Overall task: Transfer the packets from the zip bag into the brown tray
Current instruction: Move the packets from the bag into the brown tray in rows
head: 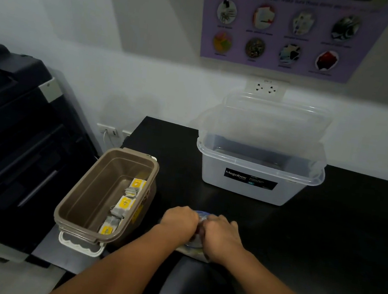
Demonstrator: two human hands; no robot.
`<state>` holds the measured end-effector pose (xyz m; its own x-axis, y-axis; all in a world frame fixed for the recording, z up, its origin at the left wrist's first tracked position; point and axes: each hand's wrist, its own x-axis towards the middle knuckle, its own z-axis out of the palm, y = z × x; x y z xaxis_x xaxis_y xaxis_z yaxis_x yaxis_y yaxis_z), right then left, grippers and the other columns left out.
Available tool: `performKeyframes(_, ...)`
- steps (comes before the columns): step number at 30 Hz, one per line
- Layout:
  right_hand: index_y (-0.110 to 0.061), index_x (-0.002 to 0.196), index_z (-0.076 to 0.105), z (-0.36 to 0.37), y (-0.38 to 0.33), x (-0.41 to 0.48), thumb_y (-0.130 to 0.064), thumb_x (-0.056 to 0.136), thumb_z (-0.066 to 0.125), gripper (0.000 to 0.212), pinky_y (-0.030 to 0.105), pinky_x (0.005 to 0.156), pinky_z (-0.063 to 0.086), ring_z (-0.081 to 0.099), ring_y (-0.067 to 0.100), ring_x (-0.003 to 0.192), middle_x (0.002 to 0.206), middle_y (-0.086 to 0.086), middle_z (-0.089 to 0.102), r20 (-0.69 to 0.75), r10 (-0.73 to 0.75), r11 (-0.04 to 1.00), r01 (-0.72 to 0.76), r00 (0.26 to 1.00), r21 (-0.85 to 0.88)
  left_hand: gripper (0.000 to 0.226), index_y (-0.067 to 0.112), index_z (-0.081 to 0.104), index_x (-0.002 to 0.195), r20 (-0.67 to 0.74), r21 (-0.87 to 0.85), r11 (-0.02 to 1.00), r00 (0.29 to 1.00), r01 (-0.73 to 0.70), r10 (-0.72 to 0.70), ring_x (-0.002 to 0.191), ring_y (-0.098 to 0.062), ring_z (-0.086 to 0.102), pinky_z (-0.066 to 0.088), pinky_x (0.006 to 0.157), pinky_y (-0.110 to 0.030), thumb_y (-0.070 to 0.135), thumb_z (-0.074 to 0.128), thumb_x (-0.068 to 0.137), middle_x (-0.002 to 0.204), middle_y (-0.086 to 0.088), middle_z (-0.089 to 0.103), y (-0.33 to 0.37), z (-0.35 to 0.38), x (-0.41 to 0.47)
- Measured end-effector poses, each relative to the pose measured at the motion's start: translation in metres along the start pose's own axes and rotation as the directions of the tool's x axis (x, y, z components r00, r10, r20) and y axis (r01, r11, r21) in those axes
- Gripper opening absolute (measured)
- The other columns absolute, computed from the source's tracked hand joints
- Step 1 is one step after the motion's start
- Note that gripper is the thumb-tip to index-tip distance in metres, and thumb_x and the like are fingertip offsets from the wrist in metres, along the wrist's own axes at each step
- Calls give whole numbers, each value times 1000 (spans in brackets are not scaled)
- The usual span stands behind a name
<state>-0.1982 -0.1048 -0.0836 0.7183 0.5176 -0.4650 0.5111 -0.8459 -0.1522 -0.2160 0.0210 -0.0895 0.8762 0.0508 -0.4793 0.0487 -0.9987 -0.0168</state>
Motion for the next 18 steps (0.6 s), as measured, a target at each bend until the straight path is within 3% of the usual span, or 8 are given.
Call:
performKeyframes(3, -20, 105, 71, 2, 10, 0, -25, 98, 58, 16, 40, 97, 49, 55, 21, 110, 115, 2, 62, -122, -9, 983, 31, 992, 181, 20, 11, 72, 97, -57, -162, 987, 998, -25, 16, 92, -24, 69, 57, 77, -34, 26, 64, 87, 98, -6, 71, -13, -4, -1)
performKeyframes(7, -24, 88, 69, 7, 21, 0, -20, 93, 64, 8, 33, 86, 53, 62, 15, 97, 100, -3, 66, -196, 22, 899, 66, 980, 433, 3, 24, 73, 77, -85, -493, 869, 996, -46, 4, 80, -6, 66, 56, 75, -24, 24, 71, 79, 83, 9, 70, -29, -5, -6)
performKeyframes(11, -29, 82, 57, 8, 24, -1, -17, 95, 63, 19, 33, 70, 56, 64, 12, 75, 82, -4, 67, -221, 113, 813, 38, 969, 581, 6, 28, 70, 79, -167, -675, 734, 984, -70, -59, 72, -1, 64, 48, 65, -16, 22, 72, 79, 77, 11, 68, -30, -7, -12)
performKeyframes(14, -28, 87, 58, 9, 25, -2, -13, 98, 61, 18, 39, 75, 60, 66, 14, 77, 83, -2, 68, -232, 152, 774, 30, 961, 632, 15, 33, 63, 85, -187, -729, 681, 977, -68, -103, 69, -3, 61, 46, 63, -17, 20, 71, 85, 75, 9, 65, -27, -10, -16)
performKeyframes(18, -33, 96, 59, 8, 23, -2, -10, 95, 63, 24, 39, 81, 60, 67, 13, 86, 94, -4, 69, -189, 154, 740, 14, 970, 673, 20, 29, 59, 91, -166, -793, 608, 975, -44, -146, 70, -15, 72, 60, 66, -29, 10, 61, 91, 81, -1, 70, -27, -13, -21)
